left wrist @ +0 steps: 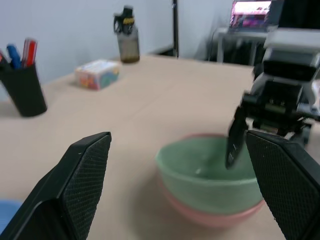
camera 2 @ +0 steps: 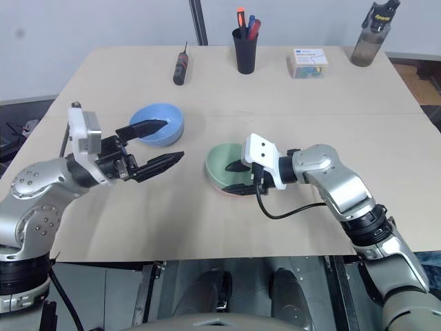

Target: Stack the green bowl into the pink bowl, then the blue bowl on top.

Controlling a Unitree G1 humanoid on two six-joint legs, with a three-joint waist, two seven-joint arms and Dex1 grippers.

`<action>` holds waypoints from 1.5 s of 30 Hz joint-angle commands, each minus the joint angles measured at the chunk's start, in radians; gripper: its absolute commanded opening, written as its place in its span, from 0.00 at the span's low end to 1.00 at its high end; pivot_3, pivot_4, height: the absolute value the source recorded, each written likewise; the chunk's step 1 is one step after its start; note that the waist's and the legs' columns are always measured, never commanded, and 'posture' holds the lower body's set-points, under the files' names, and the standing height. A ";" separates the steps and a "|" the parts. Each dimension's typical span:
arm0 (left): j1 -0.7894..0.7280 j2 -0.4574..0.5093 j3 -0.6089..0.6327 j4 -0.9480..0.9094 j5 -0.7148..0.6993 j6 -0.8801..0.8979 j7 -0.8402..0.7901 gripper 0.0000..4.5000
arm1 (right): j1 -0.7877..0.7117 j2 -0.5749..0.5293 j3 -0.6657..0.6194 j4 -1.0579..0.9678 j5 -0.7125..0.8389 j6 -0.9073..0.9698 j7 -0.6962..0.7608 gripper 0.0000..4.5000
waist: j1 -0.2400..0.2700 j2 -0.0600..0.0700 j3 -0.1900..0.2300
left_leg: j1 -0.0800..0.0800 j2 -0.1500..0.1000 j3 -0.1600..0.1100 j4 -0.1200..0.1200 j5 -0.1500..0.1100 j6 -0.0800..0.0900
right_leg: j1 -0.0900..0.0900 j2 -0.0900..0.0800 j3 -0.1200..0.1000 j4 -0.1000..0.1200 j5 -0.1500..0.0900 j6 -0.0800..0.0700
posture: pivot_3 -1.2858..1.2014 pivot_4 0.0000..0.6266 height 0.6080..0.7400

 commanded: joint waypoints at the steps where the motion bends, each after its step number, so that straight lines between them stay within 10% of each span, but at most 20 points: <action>1: -0.028 0.030 -0.005 0.005 0.155 -0.033 0.118 1.00 | 0.006 -0.008 -0.105 -0.071 0.042 -0.024 -0.030 0.99 | 0.002 0.000 0.000 | 0.000 0.000 0.000 0.000 0.000 0.000 | 0.000 0.000 0.000 0.000 0.000 0.000 | 0.52 0.24 1.00; 11: -0.167 0.203 -0.279 0.107 0.632 0.108 0.287 1.00 | -0.075 0.100 -0.234 -0.083 0.084 -0.095 -0.176 0.99 | 0.012 0.000 0.000 | 0.000 -0.001 0.001 -0.001 0.000 0.000 | -0.001 0.001 0.001 0.001 0.000 0.000 | 0.52 0.24 1.00; 28: -0.332 0.164 -0.458 0.333 0.811 -0.042 0.154 1.00 | -0.010 -0.036 -0.308 -0.088 0.073 -0.082 -0.187 0.99 | 0.013 0.000 0.000 | -0.015 -0.002 0.000 0.003 0.000 0.000 | -0.015 0.002 -0.001 0.003 0.000 0.000 | 0.52 0.24 1.00; 38: -0.348 0.131 -0.469 0.381 0.854 -0.094 0.103 0.03 | 0.005 -0.051 -0.314 -0.117 0.107 -0.059 -0.193 1.00 | 0.011 0.000 0.000 | -0.015 -0.004 0.000 0.004 0.000 0.000 | -0.014 0.001 -0.001 0.004 0.000 0.000 | 0.52 0.24 1.00; 45: -0.366 0.097 -0.438 0.351 0.789 -0.110 0.014 0.01 | 0.021 -0.074 -0.331 -0.127 0.128 -0.059 -0.196 1.00 | 0.012 -0.001 0.000 | -0.015 -0.003 0.000 0.004 0.001 0.000 | -0.014 0.001 -0.001 0.004 0.000 0.000 | 0.52 0.24 1.00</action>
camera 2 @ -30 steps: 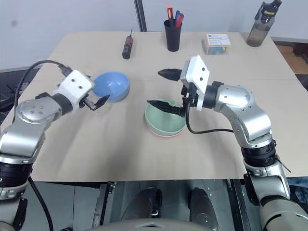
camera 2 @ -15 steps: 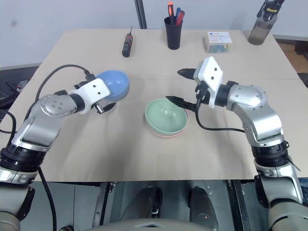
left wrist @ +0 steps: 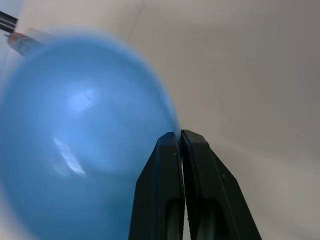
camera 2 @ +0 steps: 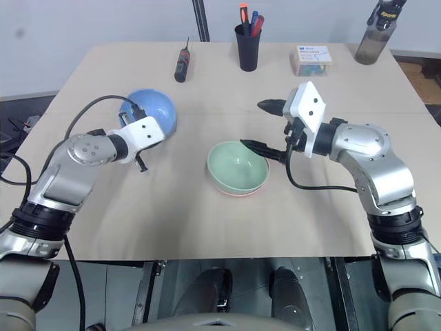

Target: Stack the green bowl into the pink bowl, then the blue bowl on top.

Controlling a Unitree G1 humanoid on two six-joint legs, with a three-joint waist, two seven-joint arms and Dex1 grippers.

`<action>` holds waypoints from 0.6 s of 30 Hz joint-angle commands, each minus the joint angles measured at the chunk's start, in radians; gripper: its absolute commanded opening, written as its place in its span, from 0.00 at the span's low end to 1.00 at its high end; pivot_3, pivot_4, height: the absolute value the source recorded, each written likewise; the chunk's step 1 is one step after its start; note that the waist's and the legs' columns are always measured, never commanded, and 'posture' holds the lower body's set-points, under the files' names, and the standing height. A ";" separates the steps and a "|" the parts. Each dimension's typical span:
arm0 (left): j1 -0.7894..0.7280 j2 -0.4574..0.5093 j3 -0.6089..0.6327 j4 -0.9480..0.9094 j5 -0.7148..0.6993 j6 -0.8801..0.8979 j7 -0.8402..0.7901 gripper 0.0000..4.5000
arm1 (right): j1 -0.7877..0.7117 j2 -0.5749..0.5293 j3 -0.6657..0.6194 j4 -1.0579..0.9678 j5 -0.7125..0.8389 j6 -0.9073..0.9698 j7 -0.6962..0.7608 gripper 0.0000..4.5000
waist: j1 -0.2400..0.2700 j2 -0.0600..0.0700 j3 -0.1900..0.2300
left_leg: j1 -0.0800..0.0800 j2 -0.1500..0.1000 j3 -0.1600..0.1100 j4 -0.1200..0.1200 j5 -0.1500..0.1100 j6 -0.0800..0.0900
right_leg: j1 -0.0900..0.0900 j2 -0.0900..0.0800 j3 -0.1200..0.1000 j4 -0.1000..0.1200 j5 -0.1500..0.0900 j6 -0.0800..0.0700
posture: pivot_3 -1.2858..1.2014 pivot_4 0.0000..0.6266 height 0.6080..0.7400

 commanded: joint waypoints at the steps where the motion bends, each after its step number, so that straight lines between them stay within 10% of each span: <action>1: -0.034 -0.013 0.050 -0.090 -0.092 -0.023 -0.084 0.01 | 0.011 -0.027 -0.058 -0.050 0.021 -0.002 -0.007 1.00 | 0.001 0.000 0.000 | 0.000 0.000 0.000 0.000 0.000 0.000 | 0.000 0.000 0.000 0.000 0.000 0.000 | 0.52 0.24 1.00; 18: -0.243 -0.088 0.028 -0.205 -0.486 -0.166 -0.598 0.01 | 0.437 -0.209 -0.377 -0.303 0.088 0.034 -0.058 1.00 | -0.001 -0.001 0.000 | 0.002 0.002 0.002 0.004 0.000 0.000 | 0.002 0.000 0.002 0.005 0.000 0.000 | 0.52 0.24 1.00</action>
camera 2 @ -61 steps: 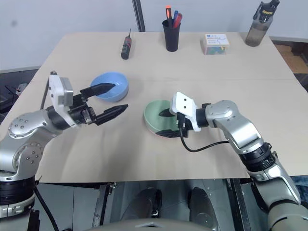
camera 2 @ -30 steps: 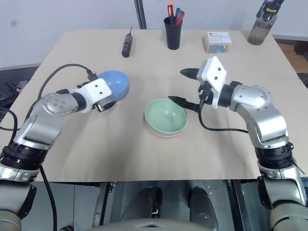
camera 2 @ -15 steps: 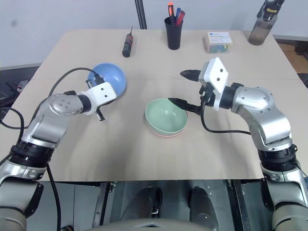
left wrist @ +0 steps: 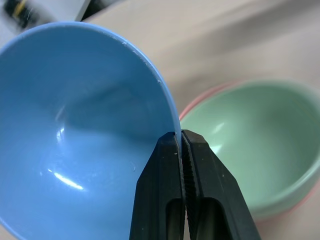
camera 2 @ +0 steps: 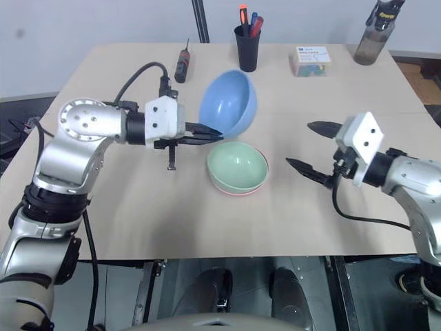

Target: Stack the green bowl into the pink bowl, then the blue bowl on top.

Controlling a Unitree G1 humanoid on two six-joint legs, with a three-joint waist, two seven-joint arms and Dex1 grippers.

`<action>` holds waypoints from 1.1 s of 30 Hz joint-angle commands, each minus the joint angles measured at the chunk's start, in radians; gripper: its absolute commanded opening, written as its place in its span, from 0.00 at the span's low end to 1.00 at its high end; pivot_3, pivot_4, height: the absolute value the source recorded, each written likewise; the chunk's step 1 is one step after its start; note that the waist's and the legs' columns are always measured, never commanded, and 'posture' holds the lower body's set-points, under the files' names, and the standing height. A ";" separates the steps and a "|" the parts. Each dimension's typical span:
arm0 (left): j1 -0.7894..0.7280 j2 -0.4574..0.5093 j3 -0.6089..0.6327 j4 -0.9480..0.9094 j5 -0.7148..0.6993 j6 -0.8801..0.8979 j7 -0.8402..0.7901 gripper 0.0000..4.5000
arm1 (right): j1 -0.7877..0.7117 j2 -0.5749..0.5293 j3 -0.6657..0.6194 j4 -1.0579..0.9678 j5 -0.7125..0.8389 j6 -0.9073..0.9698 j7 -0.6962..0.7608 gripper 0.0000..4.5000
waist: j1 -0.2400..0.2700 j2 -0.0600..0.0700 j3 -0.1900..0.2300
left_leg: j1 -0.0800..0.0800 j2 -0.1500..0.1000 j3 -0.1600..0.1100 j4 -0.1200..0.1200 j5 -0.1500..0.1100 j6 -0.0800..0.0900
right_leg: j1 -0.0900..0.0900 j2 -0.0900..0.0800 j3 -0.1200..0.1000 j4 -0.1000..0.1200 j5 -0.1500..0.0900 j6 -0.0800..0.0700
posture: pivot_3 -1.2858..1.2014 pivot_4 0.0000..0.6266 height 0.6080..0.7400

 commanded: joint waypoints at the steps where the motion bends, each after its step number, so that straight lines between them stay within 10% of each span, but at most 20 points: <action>1: -0.023 0.018 -0.009 -0.008 -0.045 -0.008 -0.098 0.01 | 0.017 -0.020 -0.052 -0.063 0.024 0.004 -0.023 1.00 | -0.001 0.000 0.000 | 0.000 0.000 0.000 0.000 0.000 0.000 | 0.000 0.000 0.000 0.001 0.000 0.000 | 0.52 0.24 1.00; 9: -0.024 0.011 0.036 0.004 -0.048 0.031 -0.045 0.62 | 0.129 -0.046 -0.138 -0.122 0.099 0.026 0.003 1.00 | 0.006 0.000 0.000 | -0.001 0.001 -0.002 0.007 -0.001 0.001 | 0.002 0.001 -0.002 0.002 0.000 0.000 | 0.52 0.24 1.00; 25: 0.513 0.044 0.463 -0.007 -0.181 0.153 0.208 0.62 | 0.363 -0.104 -0.319 -0.058 0.147 -0.020 0.161 1.00 | 0.006 0.000 -0.001 | 0.000 0.002 -0.002 0.010 -0.001 0.002 | 0.003 0.000 -0.001 0.005 0.000 0.000 | 0.52 0.24 1.00; 33: 0.654 0.130 0.484 -0.081 -0.210 0.249 0.210 0.62 | 0.407 -0.142 -0.361 -0.008 0.142 -0.031 0.222 1.00 | 0.016 -0.001 -0.001 | 0.004 0.002 -0.002 0.010 -0.004 0.006 | 0.007 -0.001 -0.002 0.005 0.000 0.000 | 0.52 0.24 1.00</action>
